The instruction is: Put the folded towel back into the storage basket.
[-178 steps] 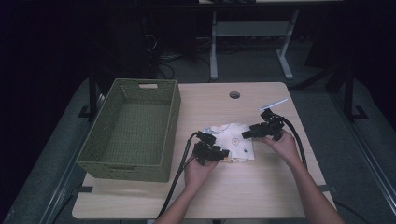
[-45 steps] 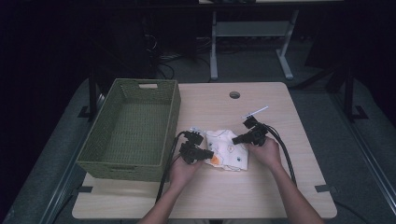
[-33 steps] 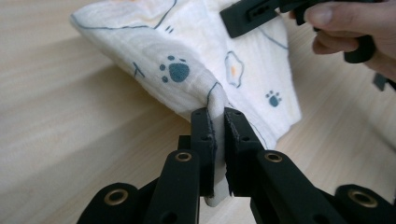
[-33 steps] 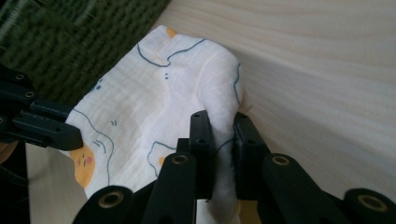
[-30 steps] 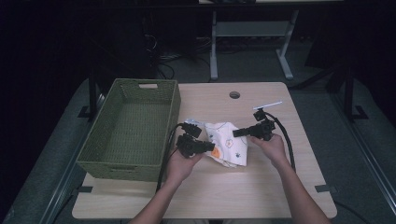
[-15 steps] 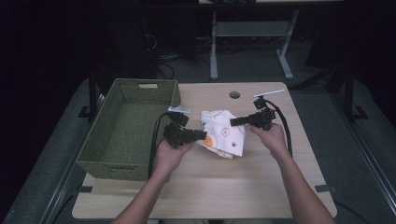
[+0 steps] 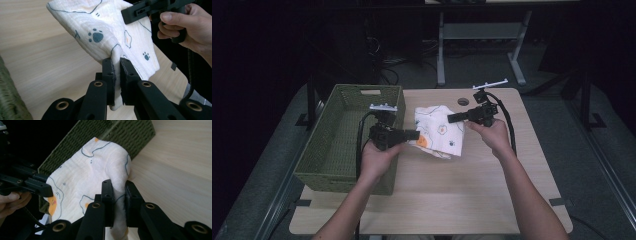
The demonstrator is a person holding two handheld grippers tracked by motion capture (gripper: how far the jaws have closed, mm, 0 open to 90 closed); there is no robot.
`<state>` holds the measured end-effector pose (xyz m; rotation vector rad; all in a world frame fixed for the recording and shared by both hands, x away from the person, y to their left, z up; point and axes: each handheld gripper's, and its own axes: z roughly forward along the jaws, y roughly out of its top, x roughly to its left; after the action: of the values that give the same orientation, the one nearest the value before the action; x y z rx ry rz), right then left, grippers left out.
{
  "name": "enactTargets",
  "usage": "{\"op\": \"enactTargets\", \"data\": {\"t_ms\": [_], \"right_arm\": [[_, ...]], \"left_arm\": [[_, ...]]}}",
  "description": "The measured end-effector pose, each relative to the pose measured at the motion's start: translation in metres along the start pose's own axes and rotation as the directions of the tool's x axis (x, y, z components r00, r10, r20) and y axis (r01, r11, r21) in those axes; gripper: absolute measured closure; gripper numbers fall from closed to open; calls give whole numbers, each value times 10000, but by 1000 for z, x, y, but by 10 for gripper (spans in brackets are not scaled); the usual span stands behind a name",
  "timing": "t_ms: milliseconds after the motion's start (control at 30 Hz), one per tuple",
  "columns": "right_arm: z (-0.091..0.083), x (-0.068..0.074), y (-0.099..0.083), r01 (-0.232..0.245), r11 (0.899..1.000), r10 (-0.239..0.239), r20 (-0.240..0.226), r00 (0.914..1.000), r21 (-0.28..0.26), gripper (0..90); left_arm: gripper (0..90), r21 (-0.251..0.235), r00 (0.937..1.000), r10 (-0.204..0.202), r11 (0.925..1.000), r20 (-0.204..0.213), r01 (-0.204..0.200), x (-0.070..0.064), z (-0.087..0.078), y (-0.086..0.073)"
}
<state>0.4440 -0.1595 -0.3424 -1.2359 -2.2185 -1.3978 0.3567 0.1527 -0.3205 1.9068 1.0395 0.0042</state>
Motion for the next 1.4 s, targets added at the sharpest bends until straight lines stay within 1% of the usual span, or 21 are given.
{"op": "enactTargets", "data": {"t_ms": [67, 167, 367, 533, 667, 867, 1033, 1200, 1400], "right_arm": [[1, 5, 6, 33, 10000, -33, 30, 10000, 13, 800], [2, 9, 12, 25, 10000, -25, -79, 10000, -45, 801], [9, 18, 21, 119, 9999, -119, -151, 9998, -40, 800], [17, 26, 30, 336, 9994, -335, -158, 9993, 77, 800], [23, 31, 35, 398, 9991, -395, -177, 9991, 135, 800], [31, 39, 43, 512, 9987, -510, -271, 9983, 68, 800], [37, 44, 48, 561, 9984, -557, -329, 9979, 97, 800], [45, 51, 54, 655, 9978, -651, -366, 9972, 98, 800], [53, 55, 58, 631, 9978, -623, -417, 9972, 183, 800]], "left_arm": [[838, -59, 10000, 6, 10000, -15, -6, 2, -5, 2], [838, -115, 10000, 25, 9999, -50, -26, 4, -12, 5], [838, -294, 10000, -38, 9996, -11, 38, 10, -25, 7], [838, -307, 9999, -85, 9995, -140, 80, 18, -35, 8], [838, -406, 9996, -204, 9990, -188, 196, 23, -42, 9], [838, -497, 9994, -277, 9984, -213, 266, 29, -51, 8], [838, -521, 9994, -228, 9984, -244, 215, 32, -58, 9], [838, -564, 9990, -267, 9981, -364, 246, 37, -68, 10], [838, -641, 9981, -243, 9977, -566, 207, 41, -77, 9]]}}
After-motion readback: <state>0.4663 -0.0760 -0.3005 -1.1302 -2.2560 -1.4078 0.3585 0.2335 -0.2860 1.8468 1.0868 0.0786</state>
